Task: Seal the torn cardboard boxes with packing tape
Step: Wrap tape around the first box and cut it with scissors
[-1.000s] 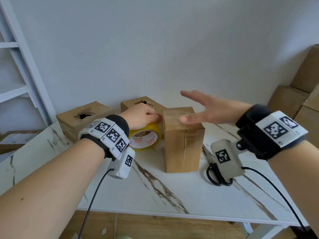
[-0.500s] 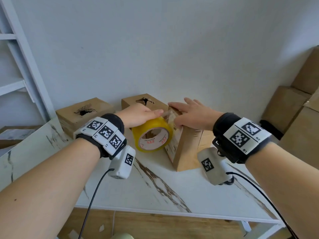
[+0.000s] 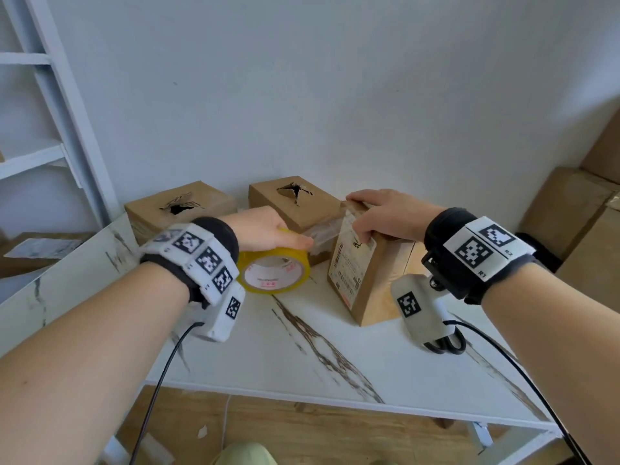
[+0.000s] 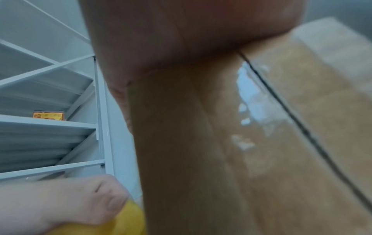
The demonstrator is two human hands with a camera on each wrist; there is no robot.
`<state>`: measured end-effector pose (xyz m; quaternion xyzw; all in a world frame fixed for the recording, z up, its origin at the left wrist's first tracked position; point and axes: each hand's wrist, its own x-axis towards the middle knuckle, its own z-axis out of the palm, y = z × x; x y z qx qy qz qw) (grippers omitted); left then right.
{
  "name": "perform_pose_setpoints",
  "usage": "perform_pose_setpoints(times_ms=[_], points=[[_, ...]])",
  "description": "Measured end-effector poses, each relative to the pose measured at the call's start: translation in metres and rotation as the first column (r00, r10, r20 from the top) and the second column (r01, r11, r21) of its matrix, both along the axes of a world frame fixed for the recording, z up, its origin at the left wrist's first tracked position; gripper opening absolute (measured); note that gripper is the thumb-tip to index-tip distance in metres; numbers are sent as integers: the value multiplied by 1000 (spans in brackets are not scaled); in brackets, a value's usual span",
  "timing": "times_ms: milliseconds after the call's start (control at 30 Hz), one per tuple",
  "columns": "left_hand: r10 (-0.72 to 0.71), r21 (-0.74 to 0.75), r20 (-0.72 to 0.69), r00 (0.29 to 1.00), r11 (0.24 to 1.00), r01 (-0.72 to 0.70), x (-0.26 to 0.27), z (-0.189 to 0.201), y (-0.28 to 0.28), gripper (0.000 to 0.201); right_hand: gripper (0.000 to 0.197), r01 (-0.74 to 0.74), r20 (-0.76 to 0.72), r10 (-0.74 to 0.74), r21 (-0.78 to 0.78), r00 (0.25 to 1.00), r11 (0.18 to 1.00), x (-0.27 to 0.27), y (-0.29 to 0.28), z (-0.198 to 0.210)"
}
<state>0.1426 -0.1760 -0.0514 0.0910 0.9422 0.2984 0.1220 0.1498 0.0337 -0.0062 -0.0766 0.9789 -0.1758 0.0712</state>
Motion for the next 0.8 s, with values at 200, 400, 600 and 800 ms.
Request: perform_pose_setpoints(times_ms=[200, 400, 600, 800], points=[[10, -73, -46, 999, 997, -13, 5, -10, 1, 57, 65, 17, -28, -17, 9, 999, 1000, 1, -7, -5], [24, -70, -29, 999, 997, -26, 1, -17, 6, 59, 77, 0, 34, -5, 130, 999, 991, 3, 1, 1], [36, -156, -3, 999, 987, -36, -7, -15, 14, 54, 109, 92, -42, -89, 85, 995, 992, -5, -8, -8], [28, -238, 5, 1000, 971, -26, -11, -13, 21, 54, 60, 201, -50, -197, 75, 979, 977, -13, -9, -14]])
